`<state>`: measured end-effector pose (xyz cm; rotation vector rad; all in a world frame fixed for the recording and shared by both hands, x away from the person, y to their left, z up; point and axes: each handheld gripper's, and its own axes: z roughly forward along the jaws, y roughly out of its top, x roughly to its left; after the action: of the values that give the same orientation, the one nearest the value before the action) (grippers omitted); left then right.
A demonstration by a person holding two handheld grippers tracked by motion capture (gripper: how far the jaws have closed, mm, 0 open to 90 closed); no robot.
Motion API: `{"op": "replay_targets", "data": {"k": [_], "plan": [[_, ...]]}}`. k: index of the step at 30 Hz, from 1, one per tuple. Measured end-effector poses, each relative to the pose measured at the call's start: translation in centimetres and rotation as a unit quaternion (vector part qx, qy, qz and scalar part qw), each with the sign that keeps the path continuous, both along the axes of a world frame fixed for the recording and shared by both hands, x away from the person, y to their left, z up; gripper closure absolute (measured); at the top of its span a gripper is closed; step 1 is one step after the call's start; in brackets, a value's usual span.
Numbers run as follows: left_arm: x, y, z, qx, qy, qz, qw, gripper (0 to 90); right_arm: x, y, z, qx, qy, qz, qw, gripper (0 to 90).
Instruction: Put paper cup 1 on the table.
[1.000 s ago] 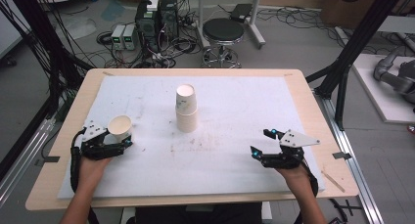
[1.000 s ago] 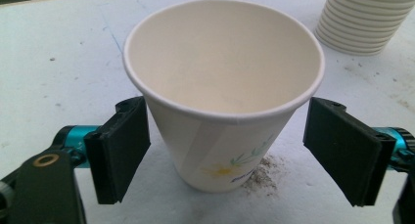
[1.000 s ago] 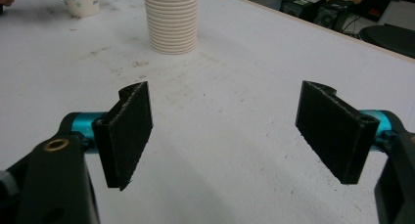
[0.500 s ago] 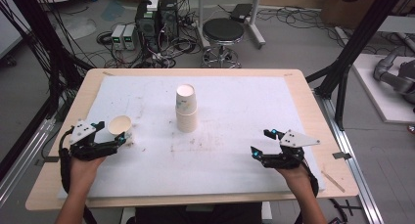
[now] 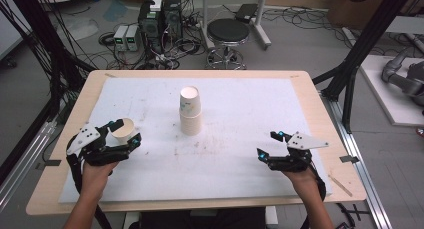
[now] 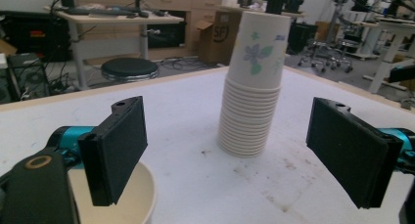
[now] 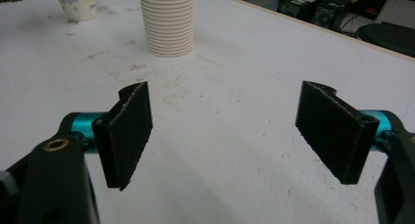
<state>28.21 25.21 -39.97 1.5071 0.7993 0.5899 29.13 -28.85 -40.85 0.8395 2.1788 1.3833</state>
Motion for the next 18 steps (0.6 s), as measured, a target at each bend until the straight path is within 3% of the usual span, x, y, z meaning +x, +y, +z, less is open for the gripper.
{"op": "replay_targets", "data": {"k": [5, 13, 18], "plan": [[-0.4, -0.9, 0.1, -0.002, -0.015, -0.023, 0.9996, 15.2, 0.2, 0.2, 0.2, 0.002, -0.005, -0.002, 1.0000, 22.2], [-0.5, -2.5, 0.0, 0.000, -0.021, -0.060, 0.9980, 15.3, 0.0, 0.0, 0.2, 0.000, -0.005, -0.005, 1.0000, 22.2], [-0.5, -2.9, -0.3, 0.001, -0.015, -0.068, 0.9975, 15.2, 0.0, 0.0, 0.3, -0.001, -0.006, -0.004, 1.0000, 22.1]]}}
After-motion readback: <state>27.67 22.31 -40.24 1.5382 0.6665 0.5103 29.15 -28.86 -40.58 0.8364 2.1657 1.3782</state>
